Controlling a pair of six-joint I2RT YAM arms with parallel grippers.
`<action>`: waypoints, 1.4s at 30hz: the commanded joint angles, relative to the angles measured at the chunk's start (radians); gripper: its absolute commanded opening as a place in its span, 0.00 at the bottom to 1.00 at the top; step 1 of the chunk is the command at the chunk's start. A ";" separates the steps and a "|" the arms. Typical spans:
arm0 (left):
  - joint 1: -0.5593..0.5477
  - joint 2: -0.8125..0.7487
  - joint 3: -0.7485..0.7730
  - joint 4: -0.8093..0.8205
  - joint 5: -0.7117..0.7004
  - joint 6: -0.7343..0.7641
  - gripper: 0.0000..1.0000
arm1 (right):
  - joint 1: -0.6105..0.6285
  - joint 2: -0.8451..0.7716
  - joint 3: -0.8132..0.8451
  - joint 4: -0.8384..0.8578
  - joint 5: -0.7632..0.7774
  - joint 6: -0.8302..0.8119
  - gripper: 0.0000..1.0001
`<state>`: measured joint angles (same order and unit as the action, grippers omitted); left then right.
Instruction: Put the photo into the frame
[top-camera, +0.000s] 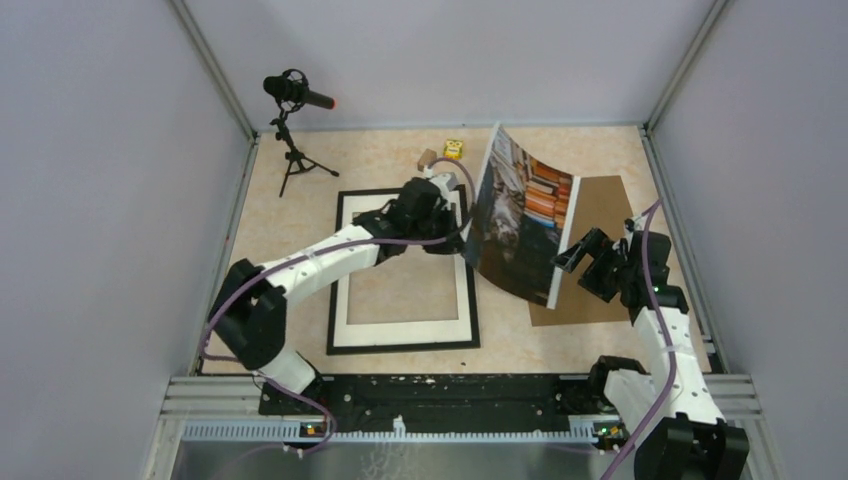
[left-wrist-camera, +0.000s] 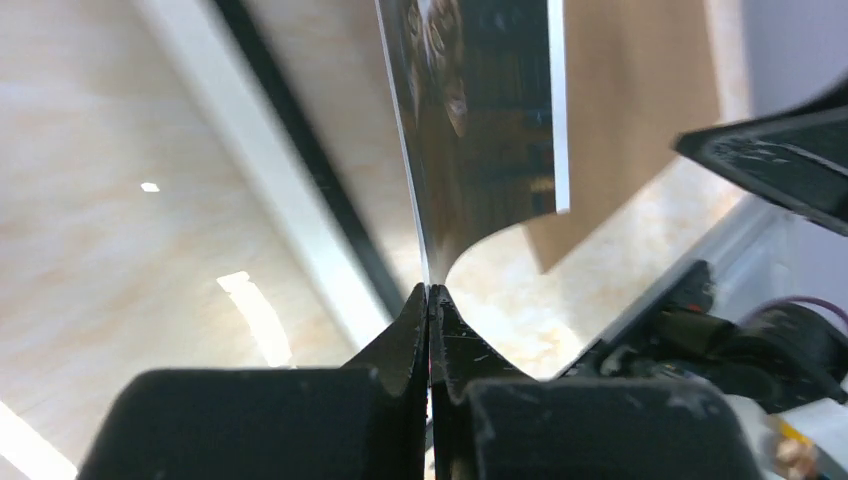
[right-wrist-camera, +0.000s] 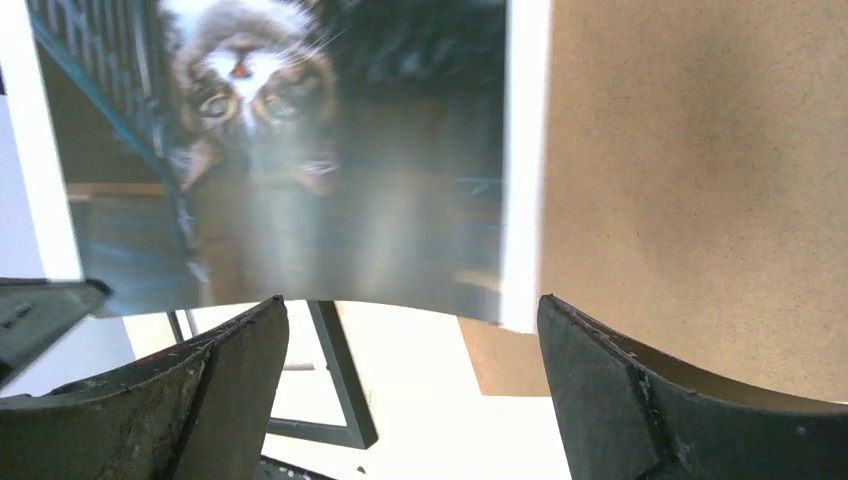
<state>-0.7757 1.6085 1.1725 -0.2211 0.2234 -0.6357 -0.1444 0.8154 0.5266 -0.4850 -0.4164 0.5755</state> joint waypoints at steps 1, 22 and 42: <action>0.055 -0.214 0.106 -0.273 -0.155 0.197 0.00 | 0.008 0.003 0.063 -0.009 -0.014 -0.023 0.92; -0.099 -0.339 0.452 -0.552 -0.327 0.589 0.00 | 0.100 0.088 -0.004 0.162 -0.085 0.062 0.98; -0.437 0.070 0.017 -0.264 -0.302 0.342 0.00 | 0.134 0.375 -0.064 0.511 -0.296 0.134 0.99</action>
<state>-1.2114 1.6737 1.2289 -0.5804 -0.1623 -0.2317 -0.0494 1.1393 0.4644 -0.1093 -0.6235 0.7021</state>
